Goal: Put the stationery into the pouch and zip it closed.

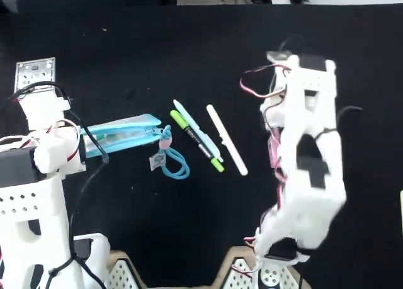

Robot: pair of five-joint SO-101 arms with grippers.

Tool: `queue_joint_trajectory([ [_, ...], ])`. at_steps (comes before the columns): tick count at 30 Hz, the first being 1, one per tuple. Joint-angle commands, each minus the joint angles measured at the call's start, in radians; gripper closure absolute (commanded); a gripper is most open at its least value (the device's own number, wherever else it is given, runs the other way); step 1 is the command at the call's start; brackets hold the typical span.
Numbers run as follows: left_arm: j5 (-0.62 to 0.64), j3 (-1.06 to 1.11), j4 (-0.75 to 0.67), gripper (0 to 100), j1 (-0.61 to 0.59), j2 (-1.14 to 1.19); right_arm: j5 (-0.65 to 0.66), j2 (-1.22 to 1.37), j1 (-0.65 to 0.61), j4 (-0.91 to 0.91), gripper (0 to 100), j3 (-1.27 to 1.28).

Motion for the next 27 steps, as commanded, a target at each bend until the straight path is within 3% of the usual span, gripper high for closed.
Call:
queue_joint_trajectory([
  [1, -0.002, 0.004, 0.008, 97, 0.012, 0.005, 0.002, -0.348, -0.078, 0.006, 98.8, 0.085],
  [8, -0.002, 0.004, 0.008, 97, 0.012, 0.005, -0.003, -0.891, -0.333, -0.023, 98.8, 0.291],
  [14, -0.002, 0.004, 0.006, 97, 0.012, 0.005, -0.126, -1.253, -0.491, -0.161, 98.7, 0.463],
  [21, -0.002, 0.004, 0.006, 97, 0.012, 0.005, -0.247, -1.484, -0.733, -0.433, 98.7, 0.687],
  [27, -0.002, 0.004, 0.005, 97, 0.012, 0.005, -0.245, -1.550, -0.925, -0.661, 98.7, 0.779],
])
